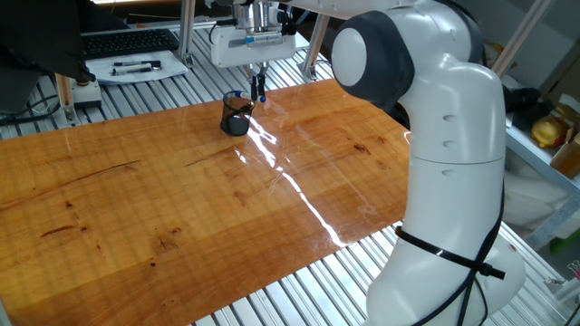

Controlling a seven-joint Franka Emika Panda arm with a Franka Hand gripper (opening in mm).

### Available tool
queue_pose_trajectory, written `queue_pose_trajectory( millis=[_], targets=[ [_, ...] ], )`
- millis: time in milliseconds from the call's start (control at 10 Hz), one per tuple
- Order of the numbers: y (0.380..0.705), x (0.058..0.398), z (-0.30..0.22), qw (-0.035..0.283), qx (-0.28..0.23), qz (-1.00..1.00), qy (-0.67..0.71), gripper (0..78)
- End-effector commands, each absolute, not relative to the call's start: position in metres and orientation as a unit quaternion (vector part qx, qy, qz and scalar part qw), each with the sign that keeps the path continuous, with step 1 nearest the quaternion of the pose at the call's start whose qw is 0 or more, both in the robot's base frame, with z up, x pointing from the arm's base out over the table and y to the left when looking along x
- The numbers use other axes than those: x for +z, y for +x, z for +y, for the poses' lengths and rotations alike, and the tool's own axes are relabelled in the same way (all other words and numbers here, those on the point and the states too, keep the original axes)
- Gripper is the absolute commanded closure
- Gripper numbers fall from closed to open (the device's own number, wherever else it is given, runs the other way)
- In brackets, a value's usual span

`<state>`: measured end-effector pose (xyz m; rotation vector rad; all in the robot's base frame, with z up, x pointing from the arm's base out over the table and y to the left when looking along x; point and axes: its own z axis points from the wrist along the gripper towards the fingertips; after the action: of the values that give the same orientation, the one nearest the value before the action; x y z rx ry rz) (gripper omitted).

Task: Put the pen into the pen holder

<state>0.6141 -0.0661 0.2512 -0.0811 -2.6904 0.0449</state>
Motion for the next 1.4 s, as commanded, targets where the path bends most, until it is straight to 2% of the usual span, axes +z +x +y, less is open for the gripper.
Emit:
queue_pose_trajectory(
  millis=[100, 1400],
  targets=[
    [0.630, 0.234, -0.076, 0.208, 0.016, -0.978, -0.016, 76.4],
    [0.641, 0.216, -0.086, 0.200, 0.019, -0.979, -0.014, 76.4]
  ],
)
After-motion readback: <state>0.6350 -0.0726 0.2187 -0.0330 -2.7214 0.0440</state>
